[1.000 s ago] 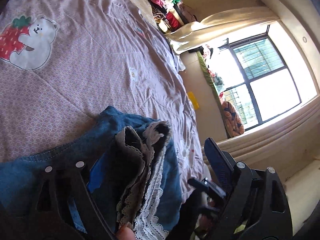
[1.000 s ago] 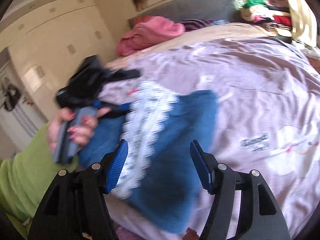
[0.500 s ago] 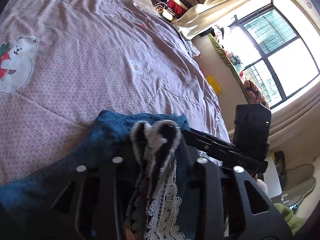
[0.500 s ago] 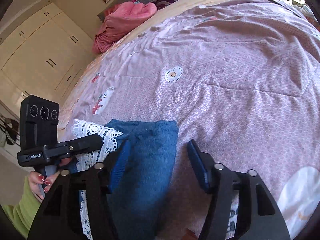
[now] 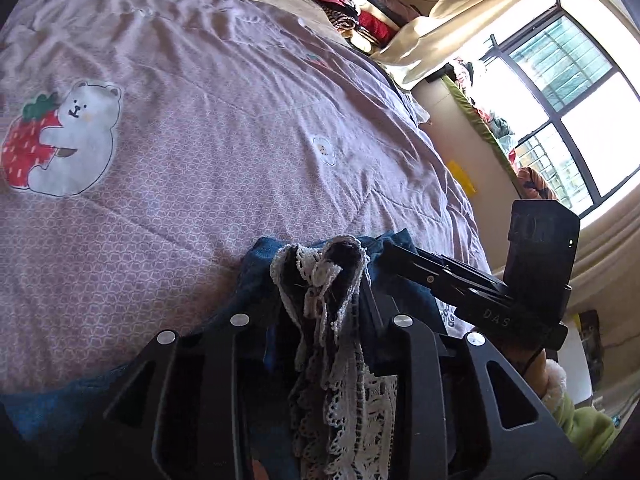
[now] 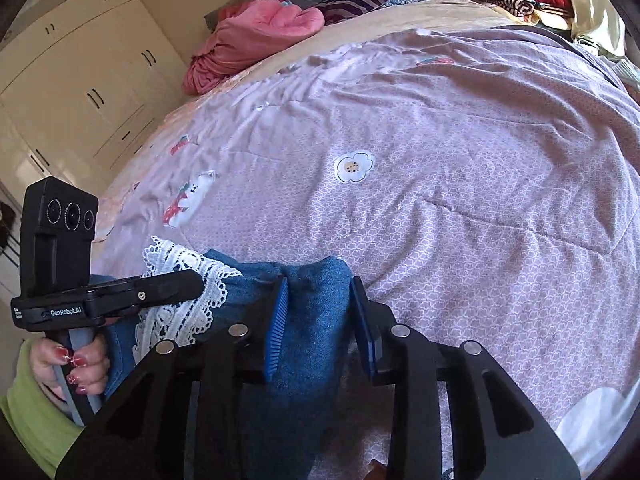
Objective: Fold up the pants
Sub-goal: 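Fold the held lace hem over the denim with both tools, then lay the lace hem flat on the pants and open both tools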
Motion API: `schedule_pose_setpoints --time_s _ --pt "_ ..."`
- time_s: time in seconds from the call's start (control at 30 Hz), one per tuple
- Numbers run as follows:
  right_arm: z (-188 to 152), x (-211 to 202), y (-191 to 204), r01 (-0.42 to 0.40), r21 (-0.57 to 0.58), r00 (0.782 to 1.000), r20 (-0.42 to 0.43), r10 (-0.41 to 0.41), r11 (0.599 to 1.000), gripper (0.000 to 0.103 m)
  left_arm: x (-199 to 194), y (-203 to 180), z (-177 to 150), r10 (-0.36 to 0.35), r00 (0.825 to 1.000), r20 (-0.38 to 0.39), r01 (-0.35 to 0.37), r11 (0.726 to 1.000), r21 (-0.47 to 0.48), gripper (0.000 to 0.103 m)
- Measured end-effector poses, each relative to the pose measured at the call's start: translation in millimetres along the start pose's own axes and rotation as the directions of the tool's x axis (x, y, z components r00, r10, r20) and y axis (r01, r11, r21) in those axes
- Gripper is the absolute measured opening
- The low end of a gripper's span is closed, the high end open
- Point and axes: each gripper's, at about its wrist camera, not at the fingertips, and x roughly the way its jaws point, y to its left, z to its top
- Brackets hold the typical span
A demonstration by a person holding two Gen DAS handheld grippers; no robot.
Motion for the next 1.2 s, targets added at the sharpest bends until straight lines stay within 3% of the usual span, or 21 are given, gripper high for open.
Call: schedule_pose_setpoints --time_s 0.07,0.13,0.2,0.43,0.53,0.6,0.77,1.2 --pt "-1 -7 0 -0.007 0.014 1.000 0.013 0.007 1.000 0.038 -4 1 0 -0.012 1.000 0.010 0.012 1.000 -0.023 0.027" --pt "-3 -19 0 -0.006 0.024 0.999 0.034 0.006 1.000 0.050 -14 1 0 -0.033 0.999 0.040 0.035 0.998 -0.045 0.045" --pt "-7 -32 2 -0.012 0.029 0.998 0.059 0.010 1.000 0.055 -29 0 -1 -0.041 0.996 0.080 0.046 0.997 -0.065 0.053" --pt "-28 -68 16 -0.007 -0.007 0.994 0.110 0.007 1.000 0.067 -71 -15 -18 -0.051 0.988 0.149 0.062 0.996 -0.064 0.057" --pt "-39 -78 24 0.005 -0.032 0.993 0.120 -0.001 0.999 0.070 -79 -25 -31 0.000 0.988 0.153 0.008 0.999 -0.049 0.062" --pt "-47 -83 29 0.005 -0.037 0.993 0.120 -0.001 0.999 0.074 -82 -31 -41 0.056 0.988 0.146 -0.052 0.998 -0.035 0.064" --pt "-65 -93 40 -0.003 -0.059 0.993 0.118 0.009 0.998 0.078 -91 -36 -66 0.105 0.985 0.135 -0.101 0.994 -0.033 0.069" --pt "-102 -97 58 -0.007 -0.094 0.998 0.066 0.013 0.996 0.079 -87 -49 -134 0.132 0.991 0.006 -0.132 0.991 -0.022 0.069"
